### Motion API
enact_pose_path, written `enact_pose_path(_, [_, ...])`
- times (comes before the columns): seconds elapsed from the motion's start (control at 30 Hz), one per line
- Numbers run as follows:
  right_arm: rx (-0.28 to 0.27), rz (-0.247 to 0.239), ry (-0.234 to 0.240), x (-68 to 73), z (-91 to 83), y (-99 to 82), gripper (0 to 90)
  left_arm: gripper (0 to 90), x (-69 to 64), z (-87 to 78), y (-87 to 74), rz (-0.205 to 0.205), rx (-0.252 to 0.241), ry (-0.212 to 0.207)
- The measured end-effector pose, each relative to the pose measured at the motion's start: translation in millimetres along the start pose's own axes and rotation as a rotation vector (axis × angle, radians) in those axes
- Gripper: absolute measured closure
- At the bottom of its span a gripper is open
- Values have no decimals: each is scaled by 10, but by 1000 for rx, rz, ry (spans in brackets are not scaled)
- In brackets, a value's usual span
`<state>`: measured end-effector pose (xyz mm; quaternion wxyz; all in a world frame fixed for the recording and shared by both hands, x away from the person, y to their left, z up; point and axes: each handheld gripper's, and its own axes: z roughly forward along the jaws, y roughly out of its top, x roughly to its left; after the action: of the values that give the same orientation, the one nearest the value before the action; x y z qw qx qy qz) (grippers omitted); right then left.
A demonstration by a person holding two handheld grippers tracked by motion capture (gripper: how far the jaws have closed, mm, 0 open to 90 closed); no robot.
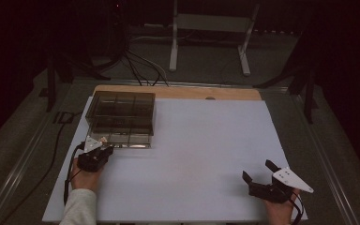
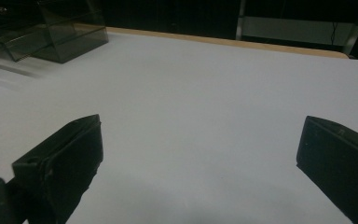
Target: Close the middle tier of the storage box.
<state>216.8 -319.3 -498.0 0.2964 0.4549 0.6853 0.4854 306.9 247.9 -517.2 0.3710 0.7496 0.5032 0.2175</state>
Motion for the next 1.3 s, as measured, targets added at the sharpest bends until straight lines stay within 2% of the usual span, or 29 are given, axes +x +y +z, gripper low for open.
enact_pose_path(0.3, [0,2,-1,-3,-3,0,7,900,7,17,63,-9,-8,18])
enact_pose_path(0.5, [-1,2,-1,-5,-4,0,7,900,41,14,64,-30,-17,36])
enact_pose_path(0.83, [0,2,-1,-1,-2,1,7,900,96,3,73,-51,-31,40])
enact_pose_path(1.3, [0,1,0,0,3,-1,7,900,96,15,109,-49,-35,42])
